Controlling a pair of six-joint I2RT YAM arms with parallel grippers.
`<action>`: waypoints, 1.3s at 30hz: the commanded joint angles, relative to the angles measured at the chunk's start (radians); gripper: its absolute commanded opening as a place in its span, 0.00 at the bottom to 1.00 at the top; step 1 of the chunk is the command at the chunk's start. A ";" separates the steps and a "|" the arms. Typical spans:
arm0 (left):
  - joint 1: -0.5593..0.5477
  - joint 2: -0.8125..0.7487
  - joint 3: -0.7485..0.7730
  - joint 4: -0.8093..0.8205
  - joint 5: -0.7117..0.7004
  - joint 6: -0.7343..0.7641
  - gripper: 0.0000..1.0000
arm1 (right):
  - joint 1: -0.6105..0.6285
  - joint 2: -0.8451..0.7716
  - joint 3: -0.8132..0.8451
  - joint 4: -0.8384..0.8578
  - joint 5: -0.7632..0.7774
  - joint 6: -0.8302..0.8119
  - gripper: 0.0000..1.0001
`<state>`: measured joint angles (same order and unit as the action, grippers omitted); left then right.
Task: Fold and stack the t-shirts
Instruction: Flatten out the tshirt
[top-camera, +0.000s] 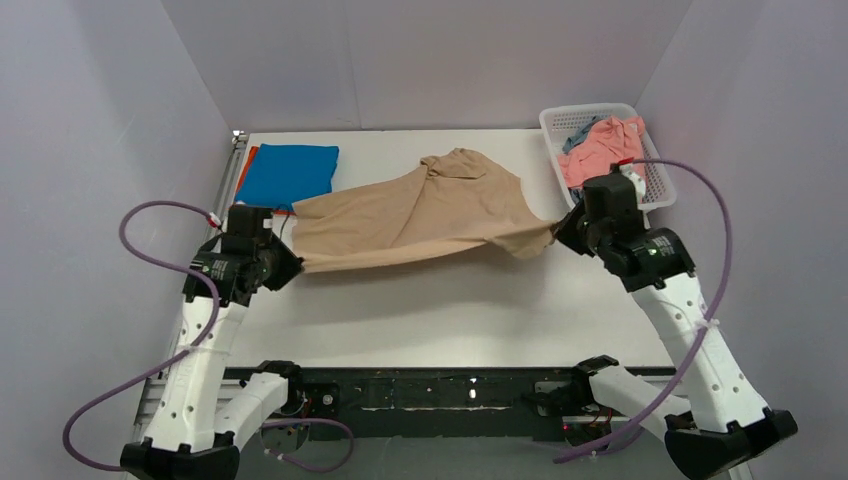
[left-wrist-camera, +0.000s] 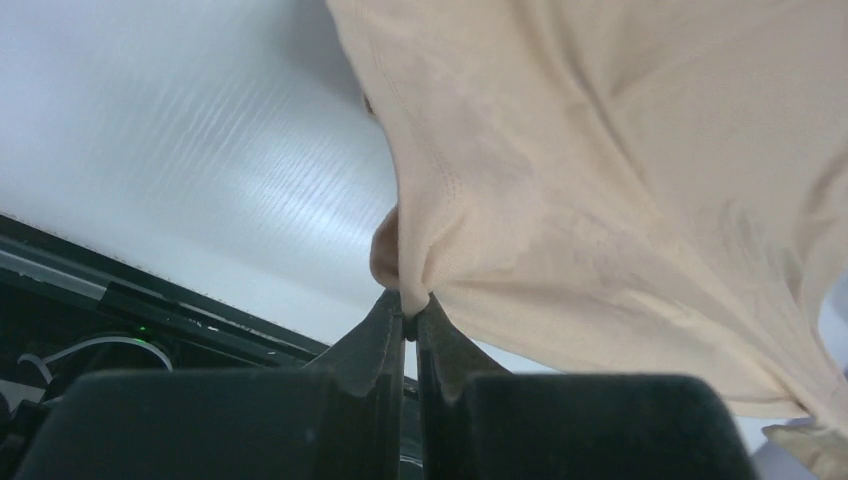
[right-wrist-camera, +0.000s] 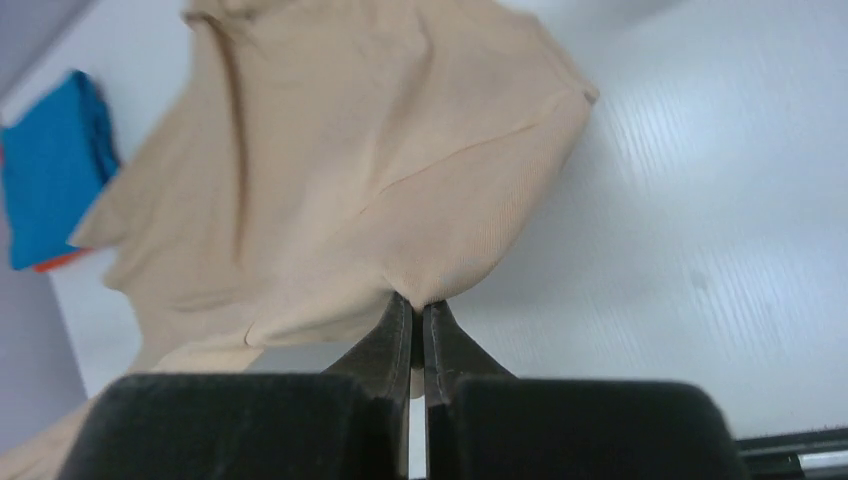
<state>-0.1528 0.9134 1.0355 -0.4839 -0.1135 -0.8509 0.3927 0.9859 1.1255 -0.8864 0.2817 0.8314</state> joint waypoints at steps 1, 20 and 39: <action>0.002 -0.022 0.256 -0.141 -0.090 0.084 0.00 | -0.010 -0.036 0.282 -0.068 0.166 -0.110 0.01; 0.003 0.148 1.237 -0.057 -0.056 0.363 0.00 | -0.009 -0.073 1.063 0.134 -0.084 -0.548 0.01; 0.065 1.154 1.071 -0.194 -0.271 0.348 0.98 | -0.103 0.824 0.632 0.323 -0.082 -0.506 0.70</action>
<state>-0.1024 2.0426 1.9755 -0.4656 -0.3435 -0.4454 0.2996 1.6966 1.6093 -0.5526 0.2768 0.3157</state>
